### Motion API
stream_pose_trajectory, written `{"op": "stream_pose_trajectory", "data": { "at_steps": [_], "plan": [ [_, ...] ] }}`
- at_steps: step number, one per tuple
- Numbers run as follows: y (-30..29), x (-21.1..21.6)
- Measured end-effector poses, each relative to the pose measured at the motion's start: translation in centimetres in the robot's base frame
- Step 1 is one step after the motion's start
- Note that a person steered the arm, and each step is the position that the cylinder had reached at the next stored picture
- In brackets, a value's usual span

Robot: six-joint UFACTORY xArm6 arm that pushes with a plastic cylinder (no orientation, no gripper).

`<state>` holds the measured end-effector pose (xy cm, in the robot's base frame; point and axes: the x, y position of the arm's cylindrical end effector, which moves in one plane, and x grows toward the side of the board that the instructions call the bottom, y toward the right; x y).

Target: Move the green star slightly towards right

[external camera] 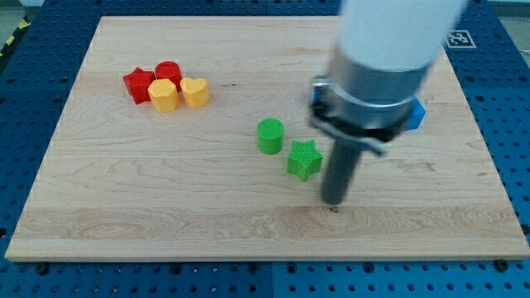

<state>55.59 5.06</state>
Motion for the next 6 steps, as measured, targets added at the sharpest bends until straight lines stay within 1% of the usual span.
{"op": "stream_pose_trajectory", "data": {
  "at_steps": [1, 2, 3, 4, 5, 6],
  "plan": [
    [-7.8, -1.9],
    [-8.1, -4.3],
    [-5.2, -4.3],
    [-0.1, -4.3],
    [2.1, -4.3],
    [2.6, -4.2]
  ]
}}
